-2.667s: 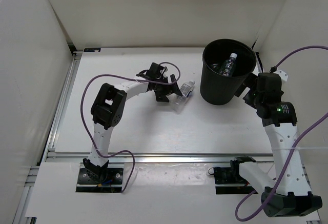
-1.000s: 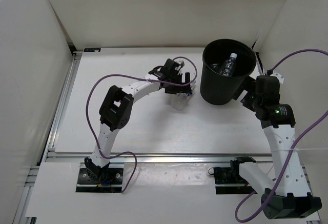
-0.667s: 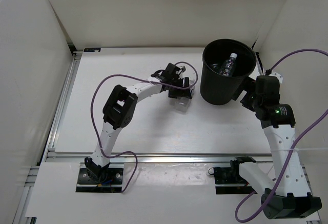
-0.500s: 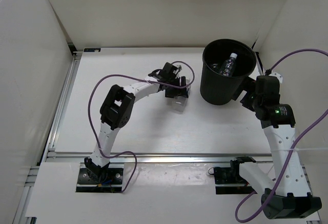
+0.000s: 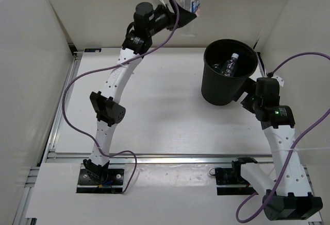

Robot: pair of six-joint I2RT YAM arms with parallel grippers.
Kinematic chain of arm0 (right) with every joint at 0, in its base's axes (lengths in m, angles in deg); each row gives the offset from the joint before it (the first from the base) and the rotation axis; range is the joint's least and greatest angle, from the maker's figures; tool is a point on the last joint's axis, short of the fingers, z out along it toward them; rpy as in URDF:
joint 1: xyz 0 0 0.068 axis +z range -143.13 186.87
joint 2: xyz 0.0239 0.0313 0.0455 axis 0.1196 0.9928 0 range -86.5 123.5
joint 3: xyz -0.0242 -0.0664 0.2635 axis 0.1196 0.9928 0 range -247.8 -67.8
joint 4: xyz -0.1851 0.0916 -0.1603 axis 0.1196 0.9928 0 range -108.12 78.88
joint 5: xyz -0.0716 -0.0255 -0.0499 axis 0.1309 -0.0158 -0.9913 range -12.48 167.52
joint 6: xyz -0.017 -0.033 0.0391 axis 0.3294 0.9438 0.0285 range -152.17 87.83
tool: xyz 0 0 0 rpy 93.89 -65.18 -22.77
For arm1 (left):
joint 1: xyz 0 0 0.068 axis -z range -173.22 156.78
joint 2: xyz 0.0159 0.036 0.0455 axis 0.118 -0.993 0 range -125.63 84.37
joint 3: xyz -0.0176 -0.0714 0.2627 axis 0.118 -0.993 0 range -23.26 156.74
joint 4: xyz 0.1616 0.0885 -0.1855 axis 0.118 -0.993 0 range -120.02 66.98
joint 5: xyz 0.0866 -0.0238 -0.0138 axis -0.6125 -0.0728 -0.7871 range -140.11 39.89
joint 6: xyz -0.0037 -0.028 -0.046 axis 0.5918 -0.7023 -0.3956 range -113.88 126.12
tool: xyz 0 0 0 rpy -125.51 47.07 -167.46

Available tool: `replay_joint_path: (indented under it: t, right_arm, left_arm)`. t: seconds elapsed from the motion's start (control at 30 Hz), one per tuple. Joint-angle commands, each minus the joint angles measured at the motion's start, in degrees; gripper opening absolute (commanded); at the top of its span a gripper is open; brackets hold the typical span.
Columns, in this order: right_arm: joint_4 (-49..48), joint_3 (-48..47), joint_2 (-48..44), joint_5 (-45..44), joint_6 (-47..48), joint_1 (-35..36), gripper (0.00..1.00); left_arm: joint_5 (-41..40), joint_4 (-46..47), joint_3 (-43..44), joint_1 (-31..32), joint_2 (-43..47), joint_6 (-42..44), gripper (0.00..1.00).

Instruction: Put the plastic bottles in the bin

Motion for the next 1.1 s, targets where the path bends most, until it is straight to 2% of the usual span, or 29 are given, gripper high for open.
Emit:
replay_joint_path:
  t: [0.0, 0.03, 0.07, 0.17, 0.27, 0.47, 0.6, 0.63, 0.83, 1.0, 1.07]
  right_arm:
    - [-2.04, -0.27, -0.93, -0.46, -1.30, -0.89, 1.00]
    - [-2.04, -0.27, -0.93, -0.46, -1.30, -0.89, 1.00]
    - [-2.04, -0.27, -0.93, -0.46, -1.82, -0.89, 1.00]
    - [-0.99, -0.27, -2.15, -0.46, -1.83, -0.89, 1.00]
    - [-0.37, -0.27, -2.86, -0.46, -1.83, -0.89, 1.00]
    - [1.30, -0.27, -5.14, -0.99, -1.21, -0.89, 1.00]
    - [1.82, -0.27, -6.29, -1.52, -1.21, -0.89, 1.00]
    - [1.82, -0.27, -6.29, -1.52, -1.82, -0.89, 1.00]
    - [3.75, -4.13, -3.22, -3.01, -2.35, -0.89, 1.00]
    - [5.16, -7.65, 1.35, -3.72, -1.74, -0.89, 1.00]
    - [5.16, -9.15, 3.20, -3.72, -1.74, -0.89, 1.00]
  left_arm:
    - [10.75, 16.51, 0.01, 0.95, 0.50, -13.12, 0.70]
    - [10.75, 21.35, -7.34, 0.95, 1.66, -15.51, 0.70]
    - [10.75, 23.66, -7.41, 1.65, 1.67, -16.75, 0.70]
    - [11.19, 24.47, 0.12, 4.90, -4.73, -20.26, 0.69]
    - [11.90, 27.02, -4.06, 8.07, -4.22, -20.64, 0.69]
    - [13.03, 27.55, -2.66, 10.45, -6.60, -21.69, 0.73]
    - [13.83, 26.67, -3.81, 10.97, -5.28, -20.55, 0.96]
    - [13.22, 25.63, -3.81, 10.97, -4.49, -18.11, 1.00]
    - [10.23, 19.39, -16.54, 4.83, 10.53, -8.78, 1.00]
    - [13.48, 13.68, -28.58, -1.15, 21.50, -4.20, 1.00]
    - [11.12, 10.51, -37.44, -3.08, 26.25, -1.04, 1.00]
